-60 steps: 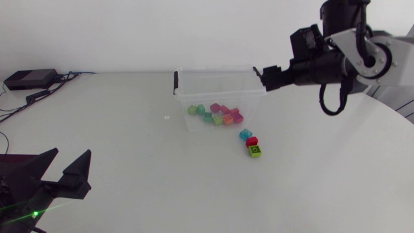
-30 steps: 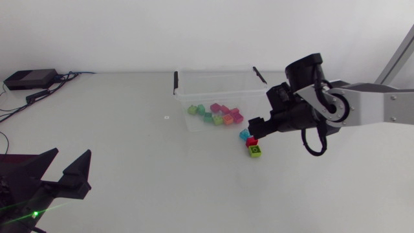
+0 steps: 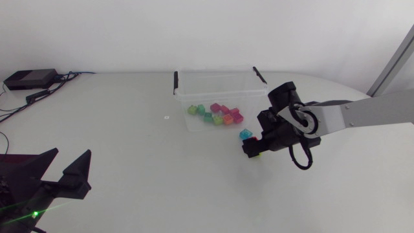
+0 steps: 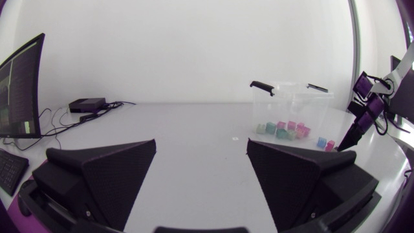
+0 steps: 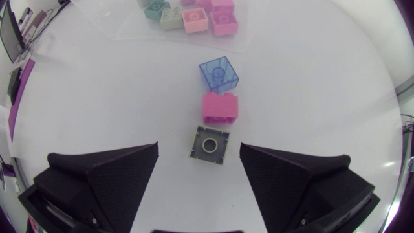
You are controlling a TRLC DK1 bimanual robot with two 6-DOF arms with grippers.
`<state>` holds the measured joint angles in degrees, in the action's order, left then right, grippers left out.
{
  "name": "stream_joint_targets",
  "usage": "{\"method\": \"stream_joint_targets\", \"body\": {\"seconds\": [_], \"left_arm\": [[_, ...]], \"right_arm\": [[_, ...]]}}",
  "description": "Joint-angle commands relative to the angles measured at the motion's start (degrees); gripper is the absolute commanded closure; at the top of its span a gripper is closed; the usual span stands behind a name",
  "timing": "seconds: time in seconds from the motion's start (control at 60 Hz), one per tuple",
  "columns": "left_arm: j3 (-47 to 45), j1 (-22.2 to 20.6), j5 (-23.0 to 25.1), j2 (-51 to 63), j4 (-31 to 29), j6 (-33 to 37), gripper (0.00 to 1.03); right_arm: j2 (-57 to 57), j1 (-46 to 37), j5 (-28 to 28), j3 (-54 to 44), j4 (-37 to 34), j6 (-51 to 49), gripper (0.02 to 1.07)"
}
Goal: Pick up the duplo bricks and place them in the container
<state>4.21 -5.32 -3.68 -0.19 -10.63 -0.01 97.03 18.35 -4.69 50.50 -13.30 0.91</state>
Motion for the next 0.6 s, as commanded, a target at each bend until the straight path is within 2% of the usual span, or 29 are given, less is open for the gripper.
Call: {"method": "stream_joint_targets", "body": {"seconds": [0.0, 0.183, 0.25, 0.35, 0.583], "left_arm": [[-1.0, 0.2, 0.1, -0.5, 0.0, -0.2, 0.05], [-1.0, 0.2, 0.1, -0.5, 0.0, -0.2, 0.05], [-1.0, 0.2, 0.1, -0.5, 0.1, -0.2, 0.05], [-1.0, 0.2, 0.1, -0.5, 0.0, -0.2, 0.05], [-1.0, 0.2, 0.1, -0.5, 0.0, -0.2, 0.05]], "right_arm": [[1.8, -0.7, -0.1, 0.2, 0.0, 1.9, 0.16], [3.9, -1.4, 0.1, 1.3, -0.1, 2.4, 0.16], [4.2, -1.7, 0.6, 1.7, 0.3, 2.7, 0.22], [5.5, -1.7, 1.1, 3.0, 0.2, 2.7, 0.23], [7.4, -0.9, 2.3, 5.0, 0.4, 3.8, 0.52]]}}
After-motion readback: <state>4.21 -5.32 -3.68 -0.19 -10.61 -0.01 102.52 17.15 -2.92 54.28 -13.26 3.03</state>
